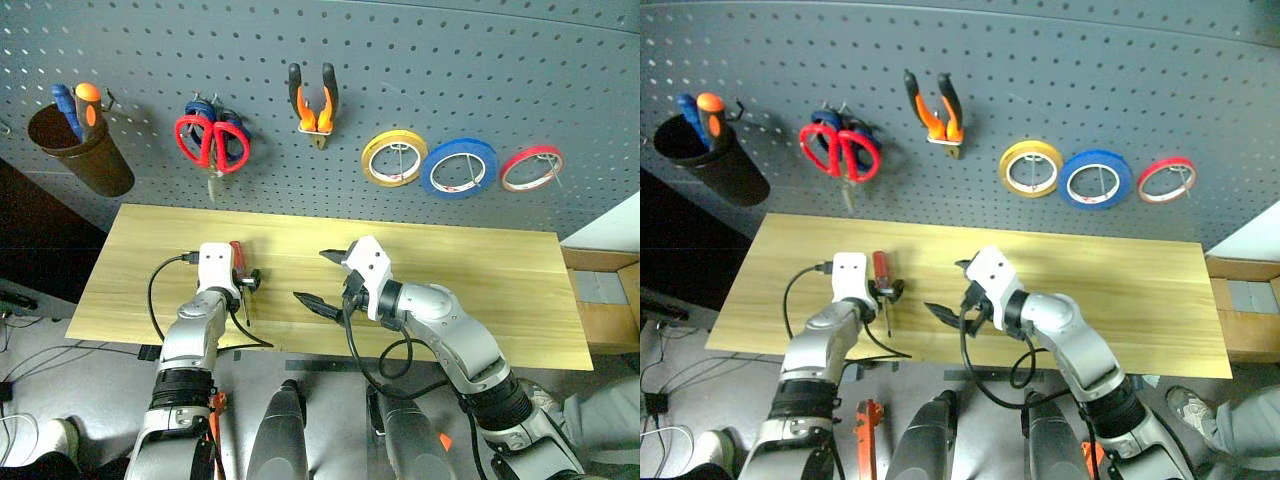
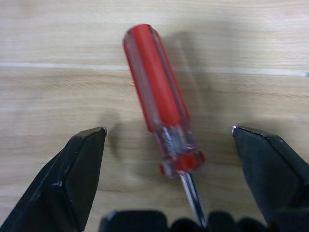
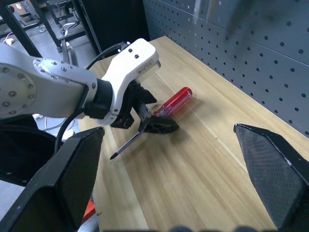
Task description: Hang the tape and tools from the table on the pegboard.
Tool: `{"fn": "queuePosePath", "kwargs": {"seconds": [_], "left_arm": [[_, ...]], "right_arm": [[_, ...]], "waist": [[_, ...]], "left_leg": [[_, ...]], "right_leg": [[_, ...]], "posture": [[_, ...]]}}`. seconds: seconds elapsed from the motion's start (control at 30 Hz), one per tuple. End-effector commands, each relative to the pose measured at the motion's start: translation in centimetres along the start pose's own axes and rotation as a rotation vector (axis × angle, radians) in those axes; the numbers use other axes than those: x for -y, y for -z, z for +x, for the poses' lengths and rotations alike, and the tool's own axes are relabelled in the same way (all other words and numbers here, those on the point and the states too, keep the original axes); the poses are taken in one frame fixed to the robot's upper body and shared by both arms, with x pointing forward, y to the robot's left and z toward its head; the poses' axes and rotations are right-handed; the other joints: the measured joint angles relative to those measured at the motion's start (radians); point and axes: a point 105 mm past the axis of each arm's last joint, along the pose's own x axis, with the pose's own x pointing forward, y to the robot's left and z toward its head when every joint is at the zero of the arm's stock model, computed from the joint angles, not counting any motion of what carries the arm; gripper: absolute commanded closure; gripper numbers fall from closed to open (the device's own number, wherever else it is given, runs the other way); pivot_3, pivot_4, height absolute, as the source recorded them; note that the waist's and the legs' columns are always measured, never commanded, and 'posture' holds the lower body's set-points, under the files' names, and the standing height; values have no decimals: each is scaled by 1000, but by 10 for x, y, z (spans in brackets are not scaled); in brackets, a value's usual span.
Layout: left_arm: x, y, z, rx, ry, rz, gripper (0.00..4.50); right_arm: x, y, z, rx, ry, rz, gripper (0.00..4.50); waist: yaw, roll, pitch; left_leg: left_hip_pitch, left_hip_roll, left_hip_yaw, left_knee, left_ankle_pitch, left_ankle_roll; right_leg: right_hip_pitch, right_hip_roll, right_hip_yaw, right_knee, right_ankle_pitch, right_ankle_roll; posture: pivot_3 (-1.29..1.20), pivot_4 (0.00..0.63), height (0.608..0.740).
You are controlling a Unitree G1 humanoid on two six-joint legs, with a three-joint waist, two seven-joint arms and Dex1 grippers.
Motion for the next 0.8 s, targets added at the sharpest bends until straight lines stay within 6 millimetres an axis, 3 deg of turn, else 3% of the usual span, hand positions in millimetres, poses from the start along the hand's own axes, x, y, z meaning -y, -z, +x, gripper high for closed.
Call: {"fn": "queuePosePath", "kwargs": {"seconds": [0.03,0.27,0.47,0.6,0.7,0.8], "left_arm": [[-10,4,0,-24,-31,9,1258],[-21,0,-1,-25,-32,31,3686],[-32,-2,-6,-31,-40,52,3740],[-40,-8,-23,22,-46,100,3740],[-44,-15,-46,93,-63,183,3740],[-36,-34,-78,247,-66,313,3740]], "right_arm": [[-6,-16,-1,60,-15,-27,0],[-5,-15,2,66,-12,-20,0],[-3,-15,6,79,-16,-27,0],[-6,-23,6,130,-42,-19,0],[-9,-35,0,213,-78,2,0],[-16,-52,-9,329,-143,11,0]], "waist": [[0,0,0],[0,0,0],[2,0,0],[2,-1,-1],[8,-3,-2],[23,-5,-6]], "left_leg": [[0,0,0,0,0,0],[0,0,0,-1,0,-1],[0,0,0,-1,0,-3],[-1,1,0,-2,0,-5],[-2,2,-2,-2,0,-10],[-6,2,-5,-2,1,-16]], "right_leg": [[0,0,0,0,0,0],[0,0,0,0,0,1],[-1,0,0,-1,0,1],[-1,0,0,-1,0,0],[-2,-1,-2,-2,2,-4],[-4,-3,-4,-3,2,-4]], "posture": [[103,402,740],[126,388,740],[151,359,740],[180,322,740],[211,276,740],[236,239,740]]}}
